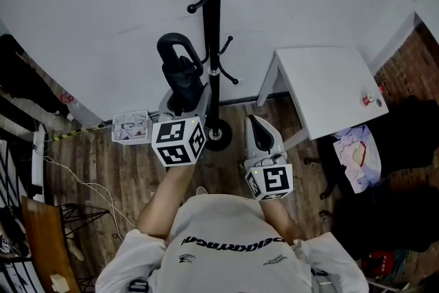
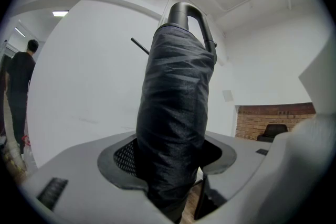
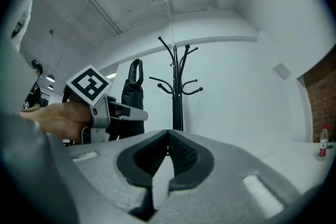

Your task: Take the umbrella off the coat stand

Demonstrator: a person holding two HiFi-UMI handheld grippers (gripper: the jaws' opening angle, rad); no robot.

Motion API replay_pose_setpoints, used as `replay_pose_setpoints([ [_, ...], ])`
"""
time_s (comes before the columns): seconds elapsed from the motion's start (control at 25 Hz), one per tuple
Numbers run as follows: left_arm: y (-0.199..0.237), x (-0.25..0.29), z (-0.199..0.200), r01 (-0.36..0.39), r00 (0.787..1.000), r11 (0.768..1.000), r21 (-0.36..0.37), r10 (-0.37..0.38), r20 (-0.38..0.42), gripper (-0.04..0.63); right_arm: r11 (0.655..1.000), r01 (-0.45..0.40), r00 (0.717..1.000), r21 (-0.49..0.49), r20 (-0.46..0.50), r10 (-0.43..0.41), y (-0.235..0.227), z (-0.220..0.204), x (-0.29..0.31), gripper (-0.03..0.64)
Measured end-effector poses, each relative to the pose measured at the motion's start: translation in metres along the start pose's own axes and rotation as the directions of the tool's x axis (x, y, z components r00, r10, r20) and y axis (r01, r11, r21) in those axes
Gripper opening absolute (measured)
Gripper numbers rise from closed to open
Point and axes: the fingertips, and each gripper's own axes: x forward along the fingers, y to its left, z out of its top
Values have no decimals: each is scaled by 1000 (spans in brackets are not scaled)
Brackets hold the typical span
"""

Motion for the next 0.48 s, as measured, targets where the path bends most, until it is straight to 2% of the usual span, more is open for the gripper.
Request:
replay_pose_setpoints([
  [0.48, -21, -18, -29, 4, 1000, 1000, 4, -4, -10, 265, 1000, 8, 1000, 7, -8, -8, -6, -5, -7, -6],
])
